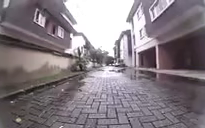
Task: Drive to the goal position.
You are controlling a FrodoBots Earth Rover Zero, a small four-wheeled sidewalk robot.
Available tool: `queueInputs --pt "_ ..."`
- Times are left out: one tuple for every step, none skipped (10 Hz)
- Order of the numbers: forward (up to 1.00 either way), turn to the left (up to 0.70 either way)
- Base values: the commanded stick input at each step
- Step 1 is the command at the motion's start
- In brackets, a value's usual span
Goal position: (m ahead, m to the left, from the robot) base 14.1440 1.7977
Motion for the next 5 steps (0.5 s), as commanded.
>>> queueInputs --pt "0.70 -0.08" --pt "0.70 -0.03" --pt "0.70 0.00" --pt "0.70 0.00" --pt "0.70 0.00"
